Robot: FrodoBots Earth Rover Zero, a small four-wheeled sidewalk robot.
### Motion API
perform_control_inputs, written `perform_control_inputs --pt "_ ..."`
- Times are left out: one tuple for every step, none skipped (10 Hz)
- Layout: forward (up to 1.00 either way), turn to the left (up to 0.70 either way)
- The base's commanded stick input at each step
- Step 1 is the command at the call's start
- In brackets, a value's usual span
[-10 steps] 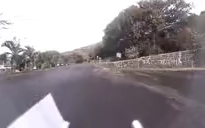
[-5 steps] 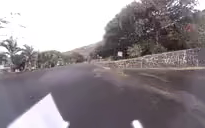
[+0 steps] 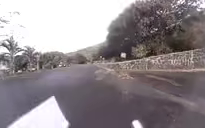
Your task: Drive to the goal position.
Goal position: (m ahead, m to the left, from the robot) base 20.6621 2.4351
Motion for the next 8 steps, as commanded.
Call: perform_control_inputs --pt "1.00 0.00" --pt "1.00 0.00" --pt "1.00 0.00" --pt "1.00 0.00" --pt "1.00 0.00" --pt "1.00 0.00" --pt "1.00 0.00" --pt "1.00 0.00"
